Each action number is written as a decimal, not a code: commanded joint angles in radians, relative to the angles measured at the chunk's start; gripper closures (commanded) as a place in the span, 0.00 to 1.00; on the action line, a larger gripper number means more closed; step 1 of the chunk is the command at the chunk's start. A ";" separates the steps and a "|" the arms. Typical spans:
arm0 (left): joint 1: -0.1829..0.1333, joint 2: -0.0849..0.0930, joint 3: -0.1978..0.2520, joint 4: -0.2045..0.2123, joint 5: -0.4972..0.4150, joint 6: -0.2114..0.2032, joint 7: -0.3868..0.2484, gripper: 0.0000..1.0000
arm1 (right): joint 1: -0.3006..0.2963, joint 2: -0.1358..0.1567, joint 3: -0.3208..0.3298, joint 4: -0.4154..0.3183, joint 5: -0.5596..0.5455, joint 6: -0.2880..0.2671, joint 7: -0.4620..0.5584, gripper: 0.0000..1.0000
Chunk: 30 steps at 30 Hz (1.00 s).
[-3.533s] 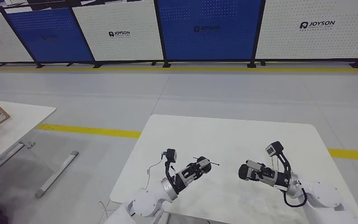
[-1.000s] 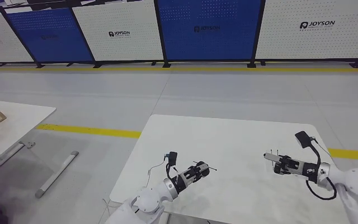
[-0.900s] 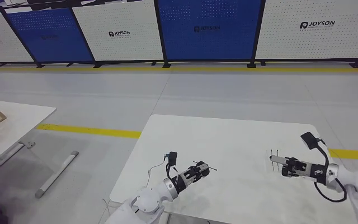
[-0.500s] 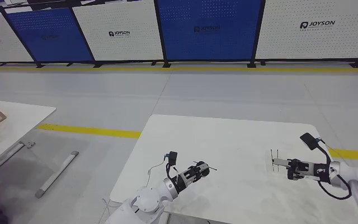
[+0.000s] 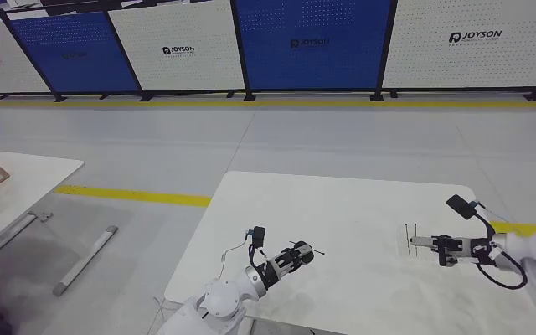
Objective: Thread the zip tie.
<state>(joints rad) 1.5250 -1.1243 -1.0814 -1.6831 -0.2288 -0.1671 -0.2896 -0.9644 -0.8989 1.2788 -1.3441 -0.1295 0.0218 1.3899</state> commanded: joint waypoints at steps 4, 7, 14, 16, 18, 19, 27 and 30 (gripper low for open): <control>0.000 0.000 0.000 0.000 0.000 0.000 0.000 1.00 | 0.141 0.002 -0.121 0.118 -0.049 0.032 0.000 0.00; 0.000 0.000 0.000 0.000 0.000 0.000 0.000 1.00 | 0.195 -0.015 -0.171 0.186 -0.056 0.017 -0.023 0.00; 0.000 0.000 0.000 0.000 0.000 0.000 0.000 1.00 | 0.195 -0.015 -0.171 0.186 -0.056 0.017 -0.023 0.00; 0.000 0.000 0.000 0.000 0.000 0.000 0.000 1.00 | 0.195 -0.015 -0.171 0.186 -0.056 0.017 -0.023 0.00; 0.000 0.000 0.000 0.000 0.000 0.000 0.000 1.00 | 0.195 -0.015 -0.171 0.186 -0.056 0.017 -0.023 0.00; 0.000 0.000 0.000 0.000 0.000 0.000 0.000 1.00 | 0.195 -0.015 -0.171 0.186 -0.056 0.017 -0.023 0.00; 0.000 0.000 0.000 0.000 0.000 0.000 0.000 1.00 | 0.221 -0.033 -0.254 0.165 -0.144 -0.008 -0.076 0.00; 0.000 0.000 0.000 0.000 0.000 0.000 0.000 1.00 | 0.292 -0.061 -0.314 0.258 -0.121 -0.015 -0.058 0.00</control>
<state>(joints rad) 1.5250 -1.1243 -1.0814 -1.6831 -0.2288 -0.1671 -0.2896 -0.7025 -0.9491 0.9888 -1.1290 -0.2600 0.0110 1.3239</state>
